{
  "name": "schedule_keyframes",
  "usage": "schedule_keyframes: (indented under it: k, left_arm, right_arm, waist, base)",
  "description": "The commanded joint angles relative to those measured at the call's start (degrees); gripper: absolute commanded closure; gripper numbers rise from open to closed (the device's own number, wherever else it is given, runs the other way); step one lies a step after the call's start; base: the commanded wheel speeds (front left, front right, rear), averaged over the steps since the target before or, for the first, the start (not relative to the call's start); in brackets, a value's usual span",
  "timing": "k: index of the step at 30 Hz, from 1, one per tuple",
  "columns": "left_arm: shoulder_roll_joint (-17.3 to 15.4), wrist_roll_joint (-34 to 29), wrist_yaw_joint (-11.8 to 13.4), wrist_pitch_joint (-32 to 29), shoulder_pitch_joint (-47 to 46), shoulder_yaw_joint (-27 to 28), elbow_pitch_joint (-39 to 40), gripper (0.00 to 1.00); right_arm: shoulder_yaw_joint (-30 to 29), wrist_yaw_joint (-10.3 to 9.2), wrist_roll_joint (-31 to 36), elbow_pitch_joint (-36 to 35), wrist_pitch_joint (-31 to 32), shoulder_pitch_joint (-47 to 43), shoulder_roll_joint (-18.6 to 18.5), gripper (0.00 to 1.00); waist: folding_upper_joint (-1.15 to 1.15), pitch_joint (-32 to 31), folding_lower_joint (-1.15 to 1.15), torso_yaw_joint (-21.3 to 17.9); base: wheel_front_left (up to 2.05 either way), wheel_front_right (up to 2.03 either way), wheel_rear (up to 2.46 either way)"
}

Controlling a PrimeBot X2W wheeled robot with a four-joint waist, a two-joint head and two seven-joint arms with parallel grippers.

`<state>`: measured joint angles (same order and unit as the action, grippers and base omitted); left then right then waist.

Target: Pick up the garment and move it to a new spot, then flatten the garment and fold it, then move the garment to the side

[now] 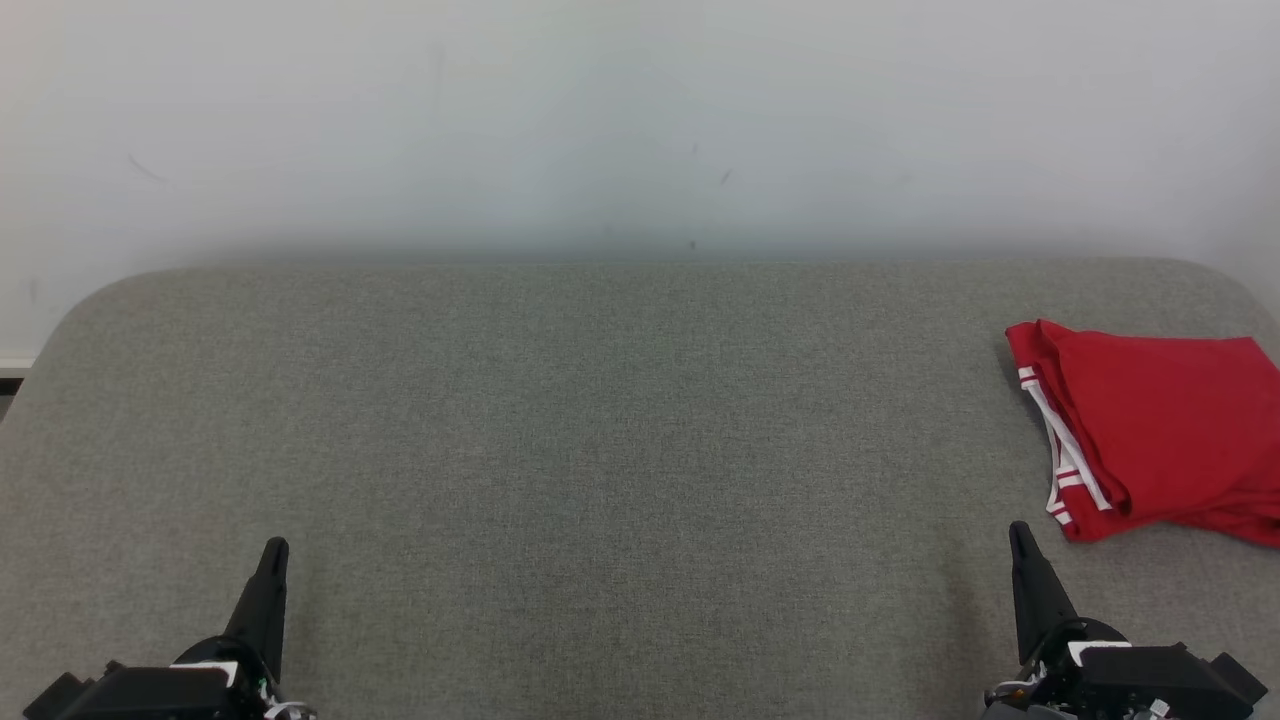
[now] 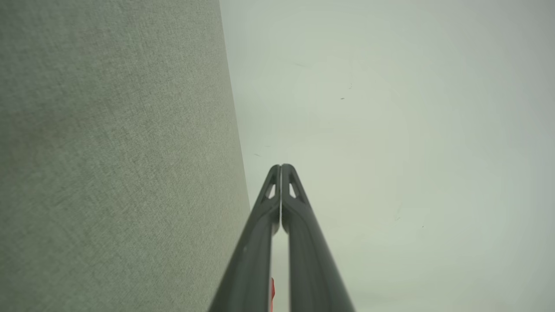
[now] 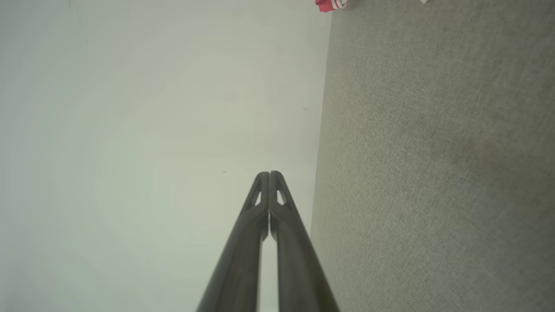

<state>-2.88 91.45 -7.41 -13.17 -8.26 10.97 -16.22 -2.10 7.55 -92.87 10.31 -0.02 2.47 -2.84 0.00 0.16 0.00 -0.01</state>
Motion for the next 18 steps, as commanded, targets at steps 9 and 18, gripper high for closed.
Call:
schedule_keyframes:
  k: [9,18]
  left_arm:
    - [0.1,0.2,-0.2,0.0,-0.2,0.0,-0.1,1.0]
    - [0.1,0.2,-0.2,0.0,-0.2,0.0,-0.1,1.0]
  right_arm:
    - [0.0,-0.12,-0.3,0.0,0.0,0.6,-0.1,1.0]
    - [0.0,-0.12,-0.3,0.0,0.0,0.6,-0.1,1.0]
  waist:
    - [0.0,0.0,0.0,0.0]
    - [0.0,0.0,0.0,0.0]
  base:
    - [0.0,0.0,0.0]
    - [0.0,0.0,0.0]
